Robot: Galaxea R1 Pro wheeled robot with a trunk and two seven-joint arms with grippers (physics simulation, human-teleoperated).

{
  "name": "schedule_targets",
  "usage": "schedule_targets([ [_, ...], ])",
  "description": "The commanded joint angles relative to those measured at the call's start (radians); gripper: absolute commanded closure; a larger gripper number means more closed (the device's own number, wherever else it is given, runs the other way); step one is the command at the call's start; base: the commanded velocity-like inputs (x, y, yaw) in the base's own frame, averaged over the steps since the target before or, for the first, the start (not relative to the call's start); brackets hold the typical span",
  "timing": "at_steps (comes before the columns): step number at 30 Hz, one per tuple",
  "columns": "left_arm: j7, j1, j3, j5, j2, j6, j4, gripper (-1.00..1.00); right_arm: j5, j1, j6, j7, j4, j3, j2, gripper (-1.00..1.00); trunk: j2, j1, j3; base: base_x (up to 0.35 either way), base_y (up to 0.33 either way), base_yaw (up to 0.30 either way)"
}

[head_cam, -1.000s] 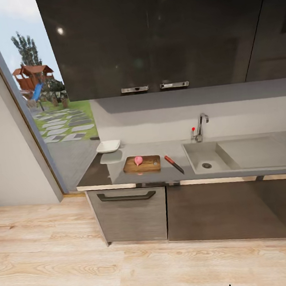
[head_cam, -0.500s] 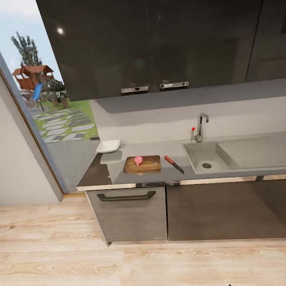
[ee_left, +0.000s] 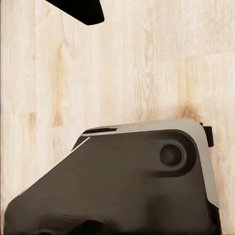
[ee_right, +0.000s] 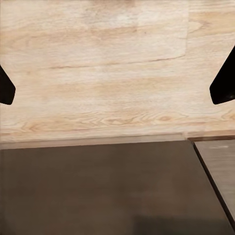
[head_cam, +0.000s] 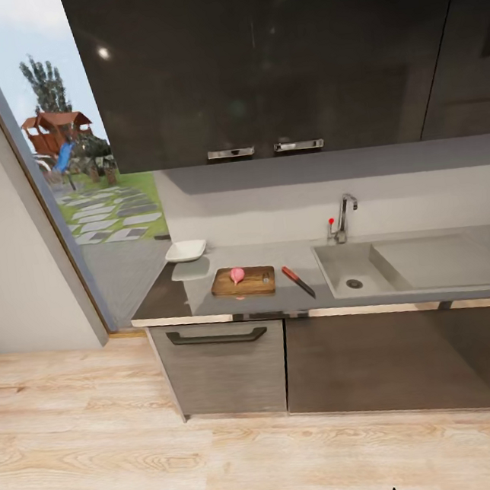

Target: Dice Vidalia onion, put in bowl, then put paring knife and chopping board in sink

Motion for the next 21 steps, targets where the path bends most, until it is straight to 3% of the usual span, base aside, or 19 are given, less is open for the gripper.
schedule_targets([
  [1, -0.008, 0.008, -0.007, 0.011, -0.008, 0.005, 0.002, -1.00, -0.007, -0.001, -0.003, -0.003, 0.000, 0.009, 0.000, -1.00, -0.002, 0.001, -0.002, 0.000, 0.000, 0.000],
  [7, 0.054, 0.025, -0.005, 0.016, -0.034, 0.008, 0.000, -1.00, -0.006, -0.001, -0.001, -0.024, -0.006, 0.007, 0.002, -1.00, -0.002, 0.001, -0.002, 0.000, 0.000, 0.000],
  [9, 0.091, 0.027, 0.004, 0.041, -0.038, 0.006, -0.001, -1.00, -0.008, -0.001, -0.001, -0.052, -0.013, 0.007, 0.002, -1.00, -0.002, 0.001, -0.002, 0.000, 0.000, 0.000],
  [13, 0.135, 0.028, 0.025, 0.144, -0.041, -0.034, -0.001, -1.00, -0.010, -0.001, -0.001, -0.088, -0.018, 0.007, 0.003, -1.00, -0.002, 0.001, -0.002, 0.000, 0.000, 0.000],
  [16, 0.143, 0.029, 0.029, 0.175, -0.042, -0.062, 0.000, -1.00, -0.010, -0.001, -0.001, -0.095, -0.017, 0.008, 0.005, -1.00, -0.002, 0.001, -0.002, 0.000, 0.000, 0.000],
  [21, 0.147, 0.029, 0.031, 0.189, -0.041, -0.074, 0.000, -1.00, -0.010, -0.001, -0.002, -0.097, -0.016, 0.009, 0.006, -1.00, -0.002, 0.001, -0.002, 0.000, 0.000, 0.000],
])
